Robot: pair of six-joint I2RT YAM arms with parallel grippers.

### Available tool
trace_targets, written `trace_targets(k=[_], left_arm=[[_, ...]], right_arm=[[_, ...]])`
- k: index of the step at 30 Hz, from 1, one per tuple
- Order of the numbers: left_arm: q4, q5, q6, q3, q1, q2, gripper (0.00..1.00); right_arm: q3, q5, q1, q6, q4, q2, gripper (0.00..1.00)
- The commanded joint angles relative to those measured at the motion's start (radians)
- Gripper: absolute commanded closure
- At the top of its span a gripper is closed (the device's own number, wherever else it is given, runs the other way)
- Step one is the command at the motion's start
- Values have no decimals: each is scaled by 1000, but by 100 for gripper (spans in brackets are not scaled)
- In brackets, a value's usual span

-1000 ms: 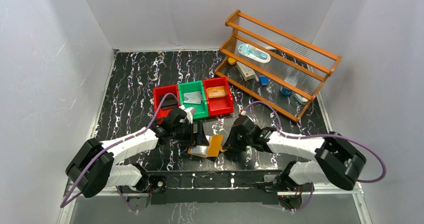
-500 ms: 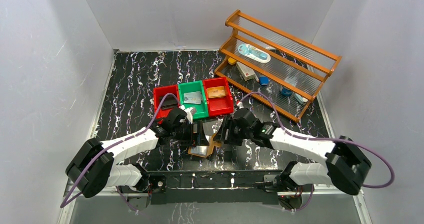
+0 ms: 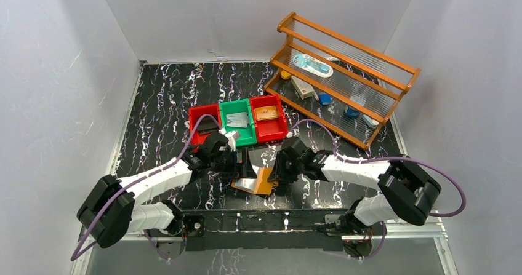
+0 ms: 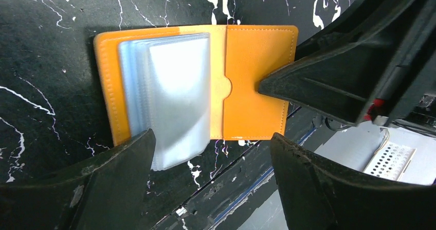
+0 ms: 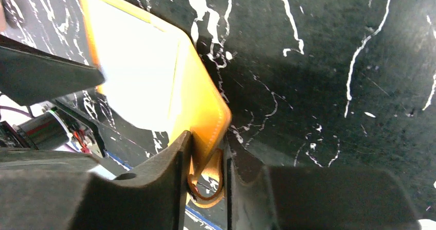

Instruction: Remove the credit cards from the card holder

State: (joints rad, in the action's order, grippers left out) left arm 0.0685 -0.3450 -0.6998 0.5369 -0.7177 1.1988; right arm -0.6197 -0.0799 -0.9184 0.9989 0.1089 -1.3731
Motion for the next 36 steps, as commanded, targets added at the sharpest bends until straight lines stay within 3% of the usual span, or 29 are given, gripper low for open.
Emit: trace_targets(k=[1,6,16,27,36], left_arm=[[33,32,5,16,-6,-42,18],[50,25,31,36,-6,-19,18],[56,2,41,56,-6,-30,20],[219,209,56,112,-9,-122,14],[167,50,85,106,-9,-59,17]], right_arm=[[73,-8,-2,1,-87,12,73],[80,-26,-2,1,-119,-50,80],[71,-43,-1,3,-145,-91,80],[59,-42,-1,0,-141,-108,80],[42,-34,-2,-6,-126,-131,80]])
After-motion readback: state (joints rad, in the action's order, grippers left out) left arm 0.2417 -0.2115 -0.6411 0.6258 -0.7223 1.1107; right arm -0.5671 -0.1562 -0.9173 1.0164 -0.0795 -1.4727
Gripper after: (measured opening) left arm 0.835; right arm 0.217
